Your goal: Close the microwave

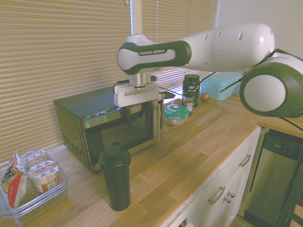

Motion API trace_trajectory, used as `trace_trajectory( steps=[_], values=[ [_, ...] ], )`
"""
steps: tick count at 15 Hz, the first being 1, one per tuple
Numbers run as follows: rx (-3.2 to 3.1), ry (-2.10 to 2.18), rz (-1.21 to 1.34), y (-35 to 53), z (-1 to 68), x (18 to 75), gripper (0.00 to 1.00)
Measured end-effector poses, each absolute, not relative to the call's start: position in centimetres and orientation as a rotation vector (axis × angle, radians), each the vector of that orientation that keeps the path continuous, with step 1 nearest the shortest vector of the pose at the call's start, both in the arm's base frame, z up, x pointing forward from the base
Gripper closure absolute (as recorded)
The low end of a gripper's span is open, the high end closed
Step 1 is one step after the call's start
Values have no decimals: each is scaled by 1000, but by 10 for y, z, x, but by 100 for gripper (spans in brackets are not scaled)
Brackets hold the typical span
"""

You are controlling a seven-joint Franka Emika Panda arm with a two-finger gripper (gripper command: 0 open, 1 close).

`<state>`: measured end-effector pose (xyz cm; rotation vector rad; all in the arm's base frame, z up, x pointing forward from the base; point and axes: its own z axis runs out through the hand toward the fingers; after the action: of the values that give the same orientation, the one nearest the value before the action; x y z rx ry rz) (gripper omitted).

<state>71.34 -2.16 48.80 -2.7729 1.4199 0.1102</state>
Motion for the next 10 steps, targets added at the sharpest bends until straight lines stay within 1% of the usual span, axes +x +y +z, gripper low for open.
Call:
trace_trajectory(
  steps=[3, 10],
  values=[
    [-2774, 1416, 176, -34, 488, 721, 0],
    [-2786, 1366, 166, -31, 506, 732, 0]
  ],
)
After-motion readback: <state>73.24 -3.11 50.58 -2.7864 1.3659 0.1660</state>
